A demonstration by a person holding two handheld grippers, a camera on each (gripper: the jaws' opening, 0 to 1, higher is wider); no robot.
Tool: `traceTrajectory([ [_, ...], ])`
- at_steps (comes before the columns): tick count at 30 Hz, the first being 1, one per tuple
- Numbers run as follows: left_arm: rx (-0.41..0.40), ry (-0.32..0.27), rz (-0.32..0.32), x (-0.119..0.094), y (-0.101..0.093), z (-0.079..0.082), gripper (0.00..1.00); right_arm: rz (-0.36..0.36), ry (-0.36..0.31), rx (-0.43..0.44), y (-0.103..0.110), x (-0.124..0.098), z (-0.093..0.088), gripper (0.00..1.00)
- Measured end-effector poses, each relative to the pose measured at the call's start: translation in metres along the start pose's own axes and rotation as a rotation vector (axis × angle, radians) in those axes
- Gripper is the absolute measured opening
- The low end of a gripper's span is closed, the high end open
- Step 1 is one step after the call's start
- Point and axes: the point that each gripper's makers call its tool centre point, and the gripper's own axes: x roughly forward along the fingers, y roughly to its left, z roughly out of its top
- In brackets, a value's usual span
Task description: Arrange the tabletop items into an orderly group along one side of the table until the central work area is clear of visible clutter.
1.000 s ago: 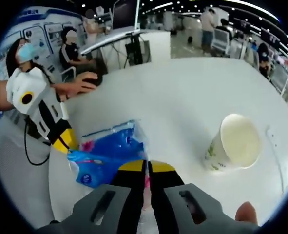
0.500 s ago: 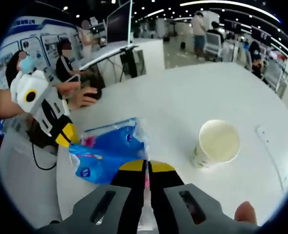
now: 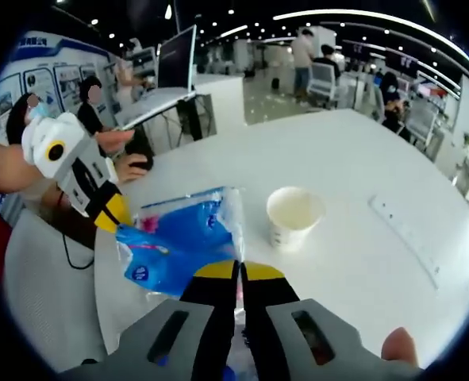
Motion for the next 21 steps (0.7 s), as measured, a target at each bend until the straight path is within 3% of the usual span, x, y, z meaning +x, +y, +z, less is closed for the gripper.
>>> traceTrajectory([
  [10, 0.086, -0.025, -0.054, 0.028, -0.001, 0.049, 0.0, -0.098, -0.043, 0.069, -0.025, -0.06, -0.021, 0.03],
  [21, 0.177, -0.052, -0.107, 0.054, -0.014, 0.101, 0.0, -0.187, -0.081, 0.115, -0.045, -0.121, -0.046, 0.02],
])
